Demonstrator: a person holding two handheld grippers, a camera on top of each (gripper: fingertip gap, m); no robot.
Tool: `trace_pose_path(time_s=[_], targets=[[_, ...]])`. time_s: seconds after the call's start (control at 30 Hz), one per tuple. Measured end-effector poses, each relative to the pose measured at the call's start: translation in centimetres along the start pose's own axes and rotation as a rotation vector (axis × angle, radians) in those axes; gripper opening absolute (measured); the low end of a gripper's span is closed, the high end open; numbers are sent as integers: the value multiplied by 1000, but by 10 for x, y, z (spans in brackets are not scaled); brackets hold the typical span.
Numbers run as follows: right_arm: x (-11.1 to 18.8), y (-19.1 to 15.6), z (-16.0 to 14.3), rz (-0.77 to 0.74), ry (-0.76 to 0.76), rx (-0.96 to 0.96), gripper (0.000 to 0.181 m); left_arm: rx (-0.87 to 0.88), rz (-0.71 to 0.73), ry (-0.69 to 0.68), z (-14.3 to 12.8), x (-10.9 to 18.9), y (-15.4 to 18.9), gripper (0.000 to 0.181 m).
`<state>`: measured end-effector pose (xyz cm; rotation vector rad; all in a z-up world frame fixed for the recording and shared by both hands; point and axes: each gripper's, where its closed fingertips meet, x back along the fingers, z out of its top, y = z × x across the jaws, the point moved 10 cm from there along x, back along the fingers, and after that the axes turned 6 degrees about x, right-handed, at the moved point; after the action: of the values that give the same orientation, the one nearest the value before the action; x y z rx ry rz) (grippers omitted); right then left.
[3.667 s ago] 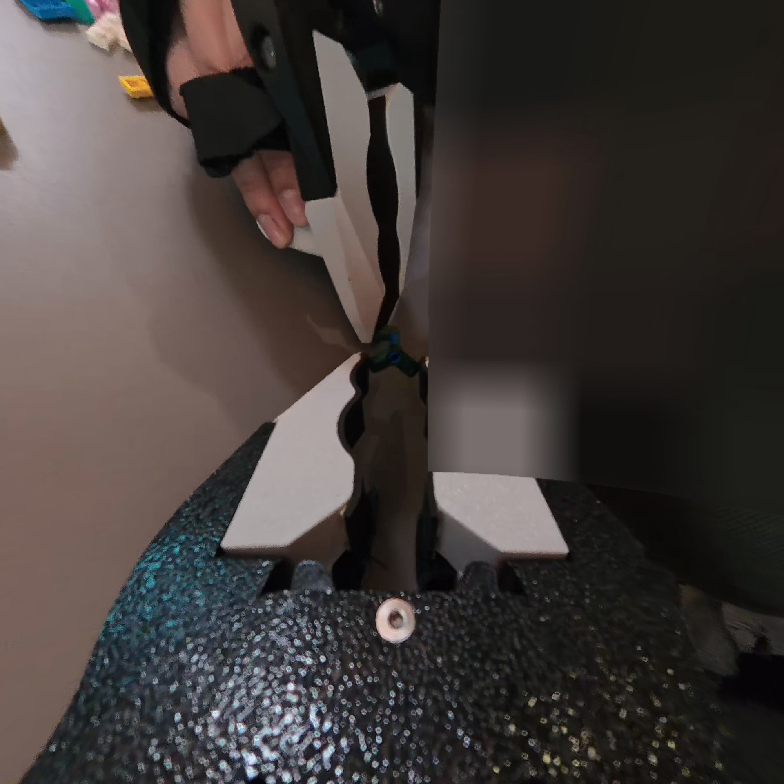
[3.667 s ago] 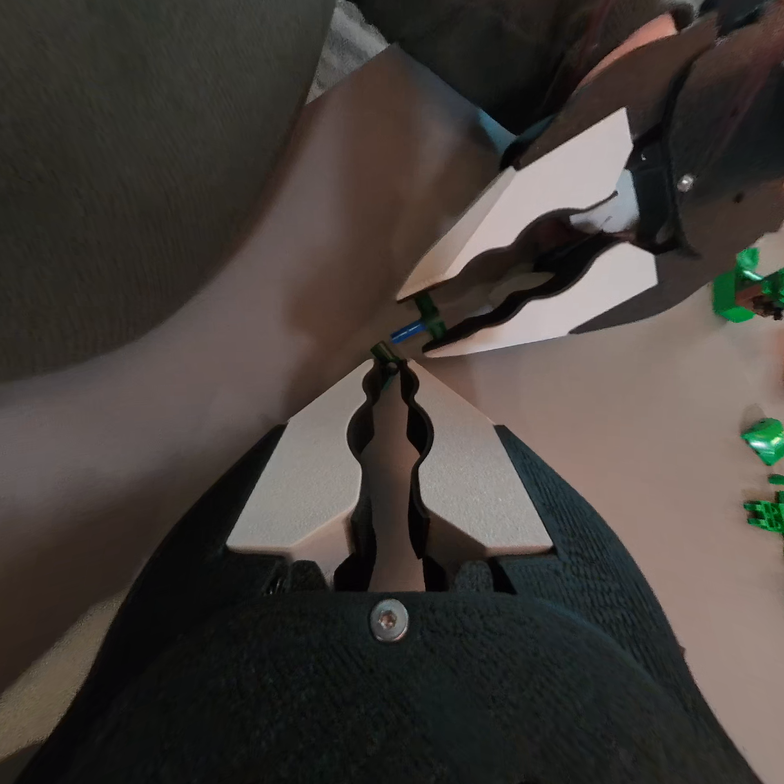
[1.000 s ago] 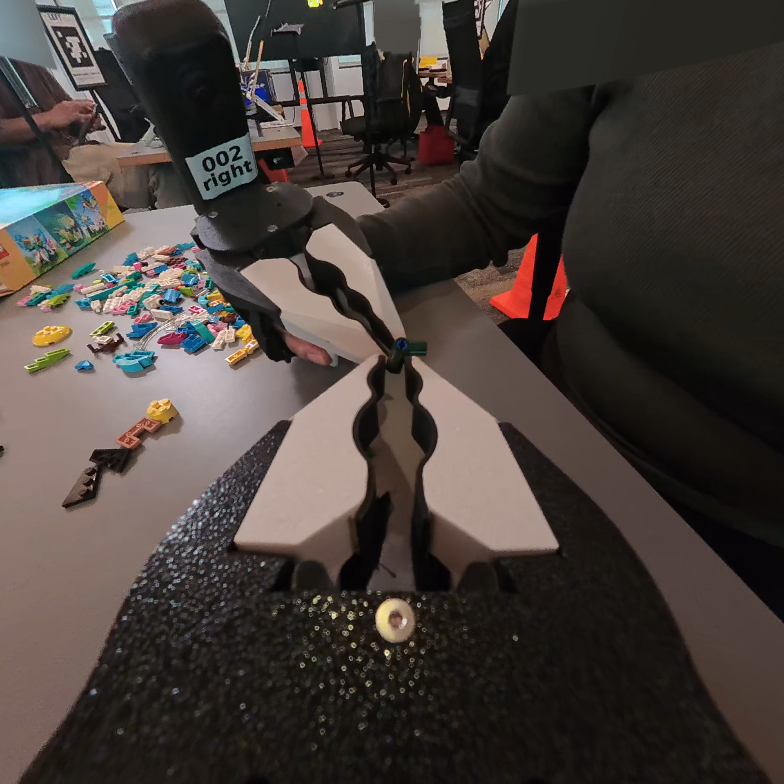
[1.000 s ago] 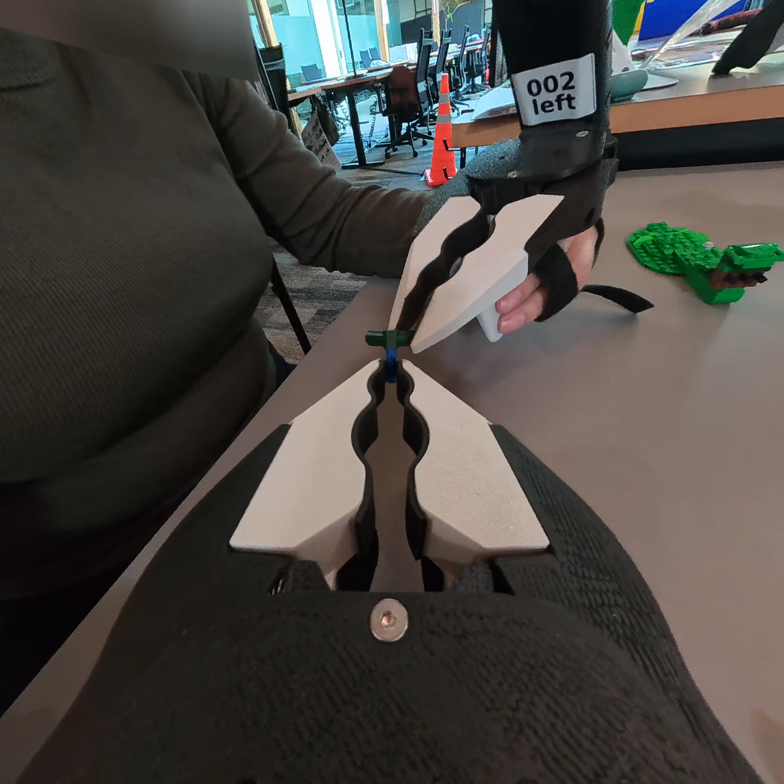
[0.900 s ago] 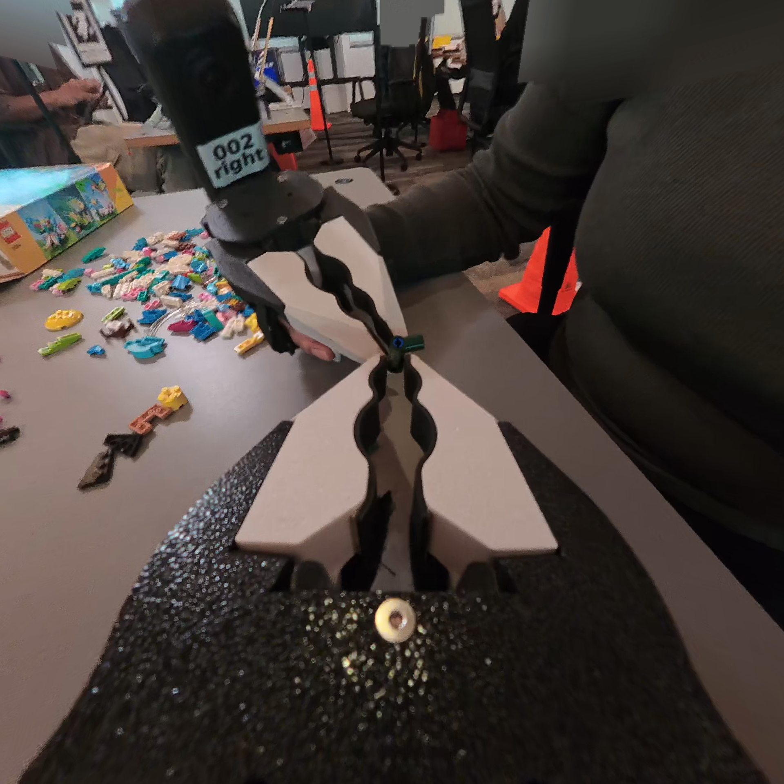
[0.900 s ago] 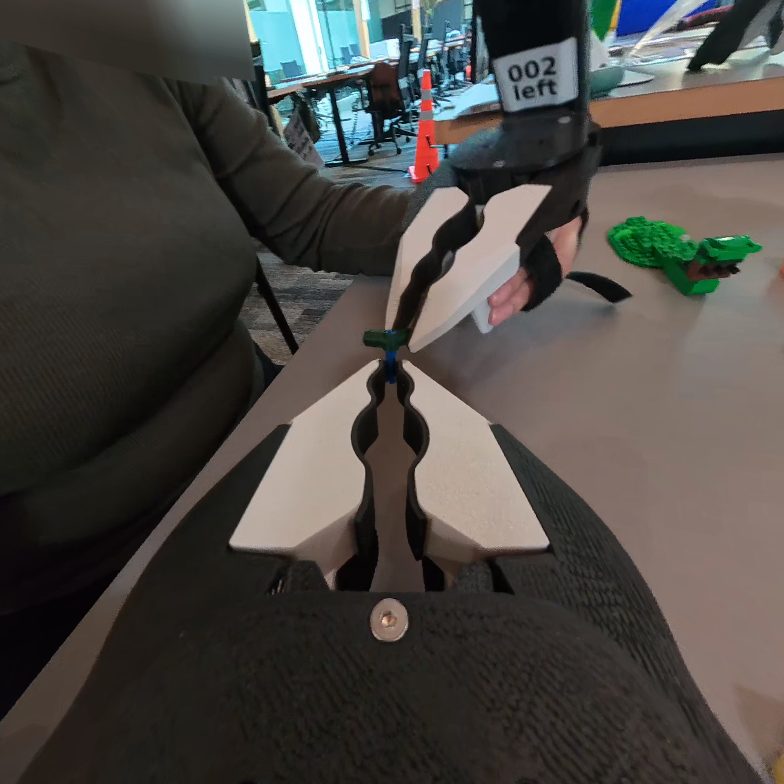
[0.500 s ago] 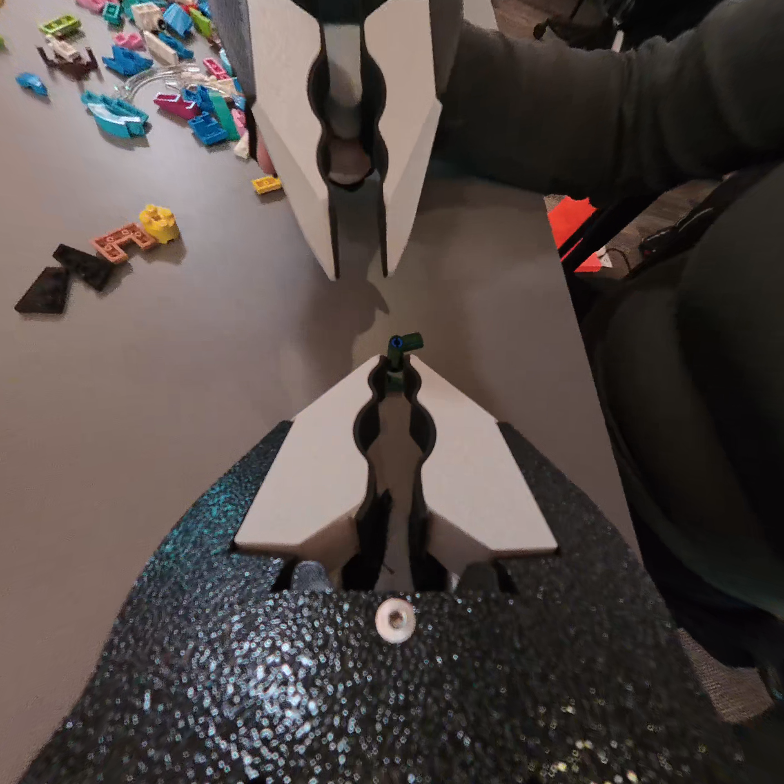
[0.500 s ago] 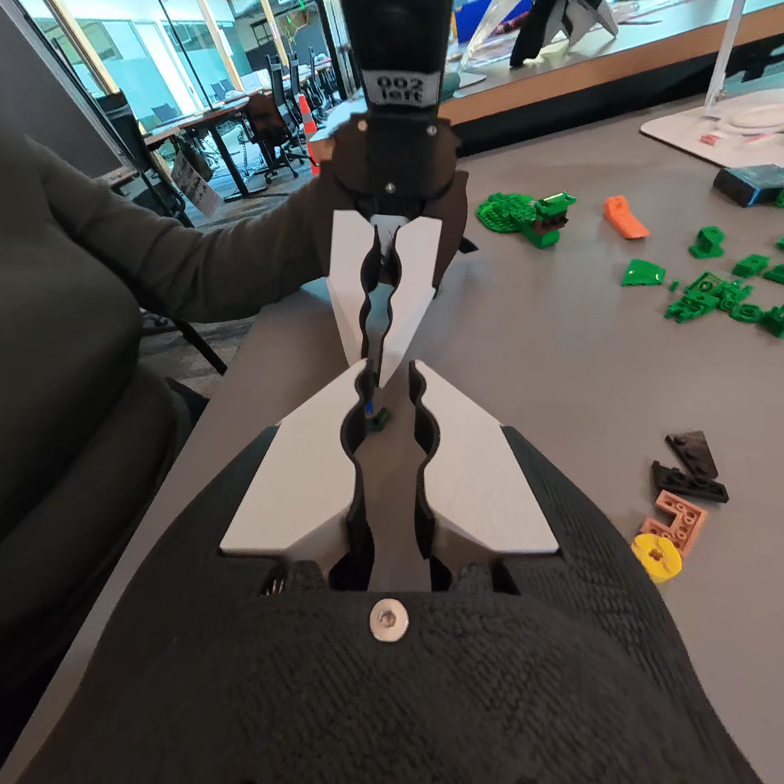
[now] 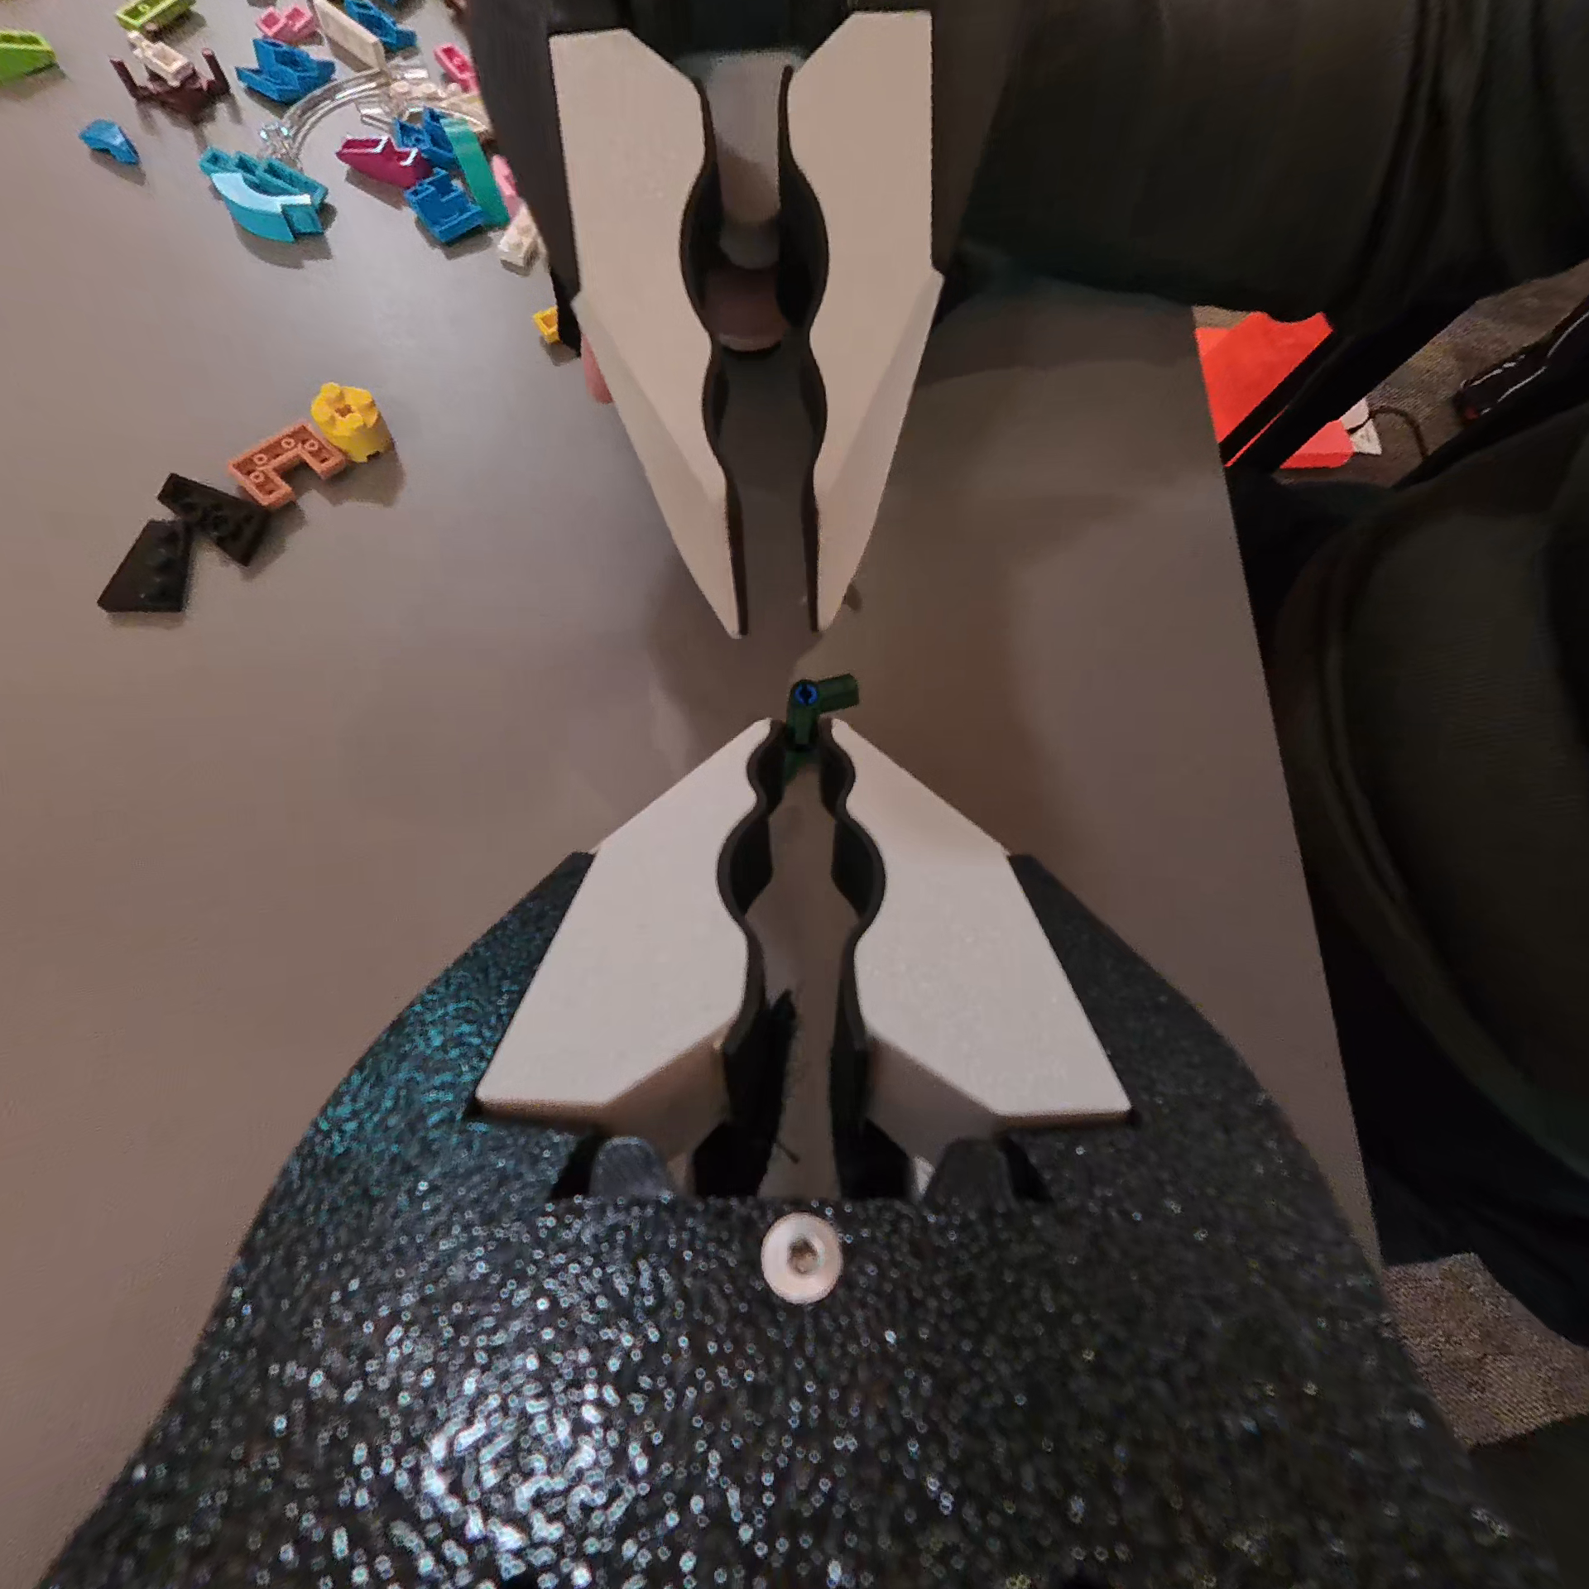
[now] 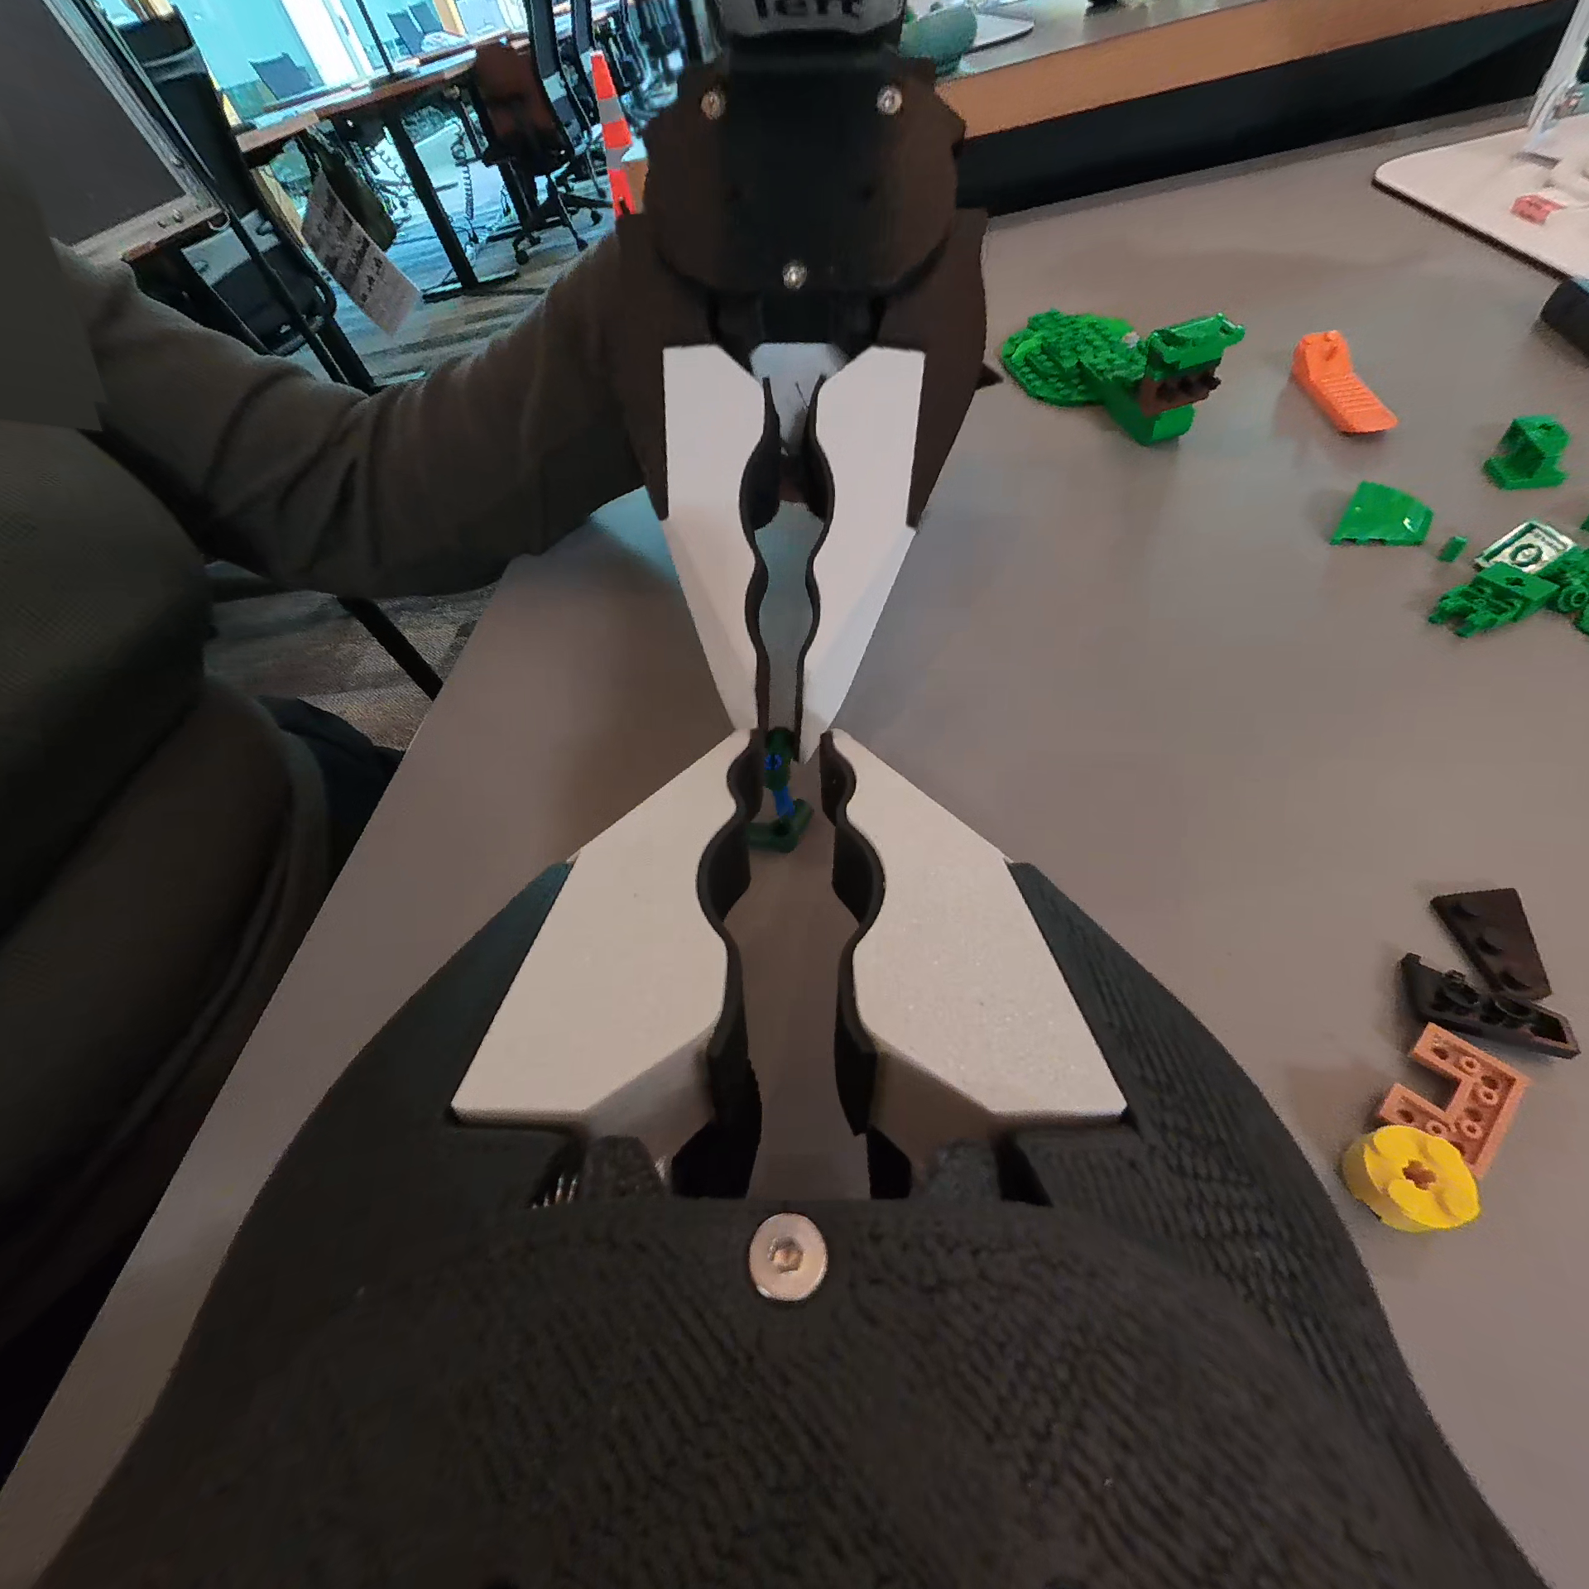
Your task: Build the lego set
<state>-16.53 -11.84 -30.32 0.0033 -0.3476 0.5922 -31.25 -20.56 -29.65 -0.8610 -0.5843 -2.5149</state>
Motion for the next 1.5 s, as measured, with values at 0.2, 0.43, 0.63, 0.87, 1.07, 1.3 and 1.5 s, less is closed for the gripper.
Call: trace_pose_path(time_s=[0.2,0.43,0.63,0.87,1.07,1.3,1.5], targets=[[0,1,0,2,6,-10,10,-28,9,-23,-1,-6,2,5],[0,1,0,6,0,-13,9,-49,13,-33,-2,-6,4,5],[-4,-3,-3,-21,-103,19,20,-67,40,-42,-1,-6,5,5],[-15,-34,1,-312,-166,-32,37,-66,49,-46,0,-7,5,5],[-28,-57,-6,-507,-237,109,20,-57,43,-42,0,-7,4,5],[-33,-55,-4,-525,-246,138,13,-47,47,-46,-1,-7,2,5],[-34,-53,-5,-534,-258,126,12,-43,51,-54,-2,-9,-1,5]])
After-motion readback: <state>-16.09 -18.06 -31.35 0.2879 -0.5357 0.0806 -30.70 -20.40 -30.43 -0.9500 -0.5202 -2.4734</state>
